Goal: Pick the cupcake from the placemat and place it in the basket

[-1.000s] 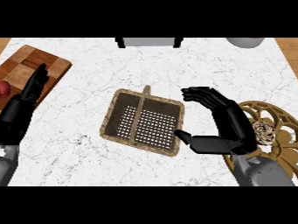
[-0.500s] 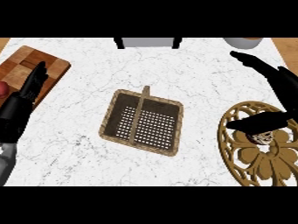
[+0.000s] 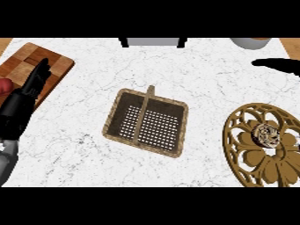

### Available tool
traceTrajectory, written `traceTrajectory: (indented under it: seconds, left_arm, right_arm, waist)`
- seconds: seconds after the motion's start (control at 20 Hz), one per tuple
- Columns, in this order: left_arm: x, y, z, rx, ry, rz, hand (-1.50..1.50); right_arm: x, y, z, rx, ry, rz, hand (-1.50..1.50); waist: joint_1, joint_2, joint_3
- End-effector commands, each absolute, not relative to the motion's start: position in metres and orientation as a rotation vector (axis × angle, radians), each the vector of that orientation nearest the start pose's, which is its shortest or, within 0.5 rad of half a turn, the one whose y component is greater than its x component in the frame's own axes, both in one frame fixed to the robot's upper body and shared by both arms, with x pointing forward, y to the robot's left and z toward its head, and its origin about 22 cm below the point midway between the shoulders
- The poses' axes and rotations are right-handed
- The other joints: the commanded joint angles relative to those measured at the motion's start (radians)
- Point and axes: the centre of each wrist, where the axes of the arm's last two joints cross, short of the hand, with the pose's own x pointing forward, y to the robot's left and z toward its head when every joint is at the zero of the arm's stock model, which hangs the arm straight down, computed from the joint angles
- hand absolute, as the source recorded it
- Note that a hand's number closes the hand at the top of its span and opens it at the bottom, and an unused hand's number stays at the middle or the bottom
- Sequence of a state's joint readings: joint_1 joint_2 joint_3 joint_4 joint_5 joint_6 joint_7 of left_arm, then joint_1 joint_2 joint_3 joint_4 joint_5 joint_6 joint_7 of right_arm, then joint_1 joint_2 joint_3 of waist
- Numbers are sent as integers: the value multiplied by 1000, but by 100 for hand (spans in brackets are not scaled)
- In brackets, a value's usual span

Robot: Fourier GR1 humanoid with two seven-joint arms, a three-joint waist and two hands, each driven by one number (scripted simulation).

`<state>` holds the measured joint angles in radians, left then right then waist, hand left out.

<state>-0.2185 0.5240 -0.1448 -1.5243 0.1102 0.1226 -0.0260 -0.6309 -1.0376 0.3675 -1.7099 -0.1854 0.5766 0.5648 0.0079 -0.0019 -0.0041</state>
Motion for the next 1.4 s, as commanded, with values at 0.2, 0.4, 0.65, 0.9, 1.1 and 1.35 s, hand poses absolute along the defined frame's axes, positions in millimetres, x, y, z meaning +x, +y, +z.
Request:
traceTrajectory:
  seconds: [0.2, 0.4, 0.65, 0.9, 1.1, 1.35]
  left_arm:
    - [291, 298, 79, 303, -1718, -388, 0]
    - [284, 299, 80, 295, -1742, -376, 0]
    - [280, 291, 57, 296, -1721, -384, 0]
    - [283, 284, 78, 280, -1727, -396, 0]
    - [280, 293, 70, 290, -1723, -367, 0]
    - [283, 304, 64, 309, -1700, -371, 0]
  right_arm:
    - [309, -289, 261, -498, -863, 1497, -150]
    - [327, -306, 246, -457, -825, 1503, -150]
    - [338, -293, 208, -488, -812, 1527, -150]
    - [333, -291, 178, -473, -693, 1592, -150]
    - [332, -302, 159, -484, -681, 1600, -150]
    - [326, -307, 119, -504, -690, 1599, -150]
  waist:
    - [-8, 1, 4]
    - [1, 3, 4]
    - [4, 5, 4]
    - [0, 4, 5]
    - [-3, 3, 4]
    - [-5, 4, 5]
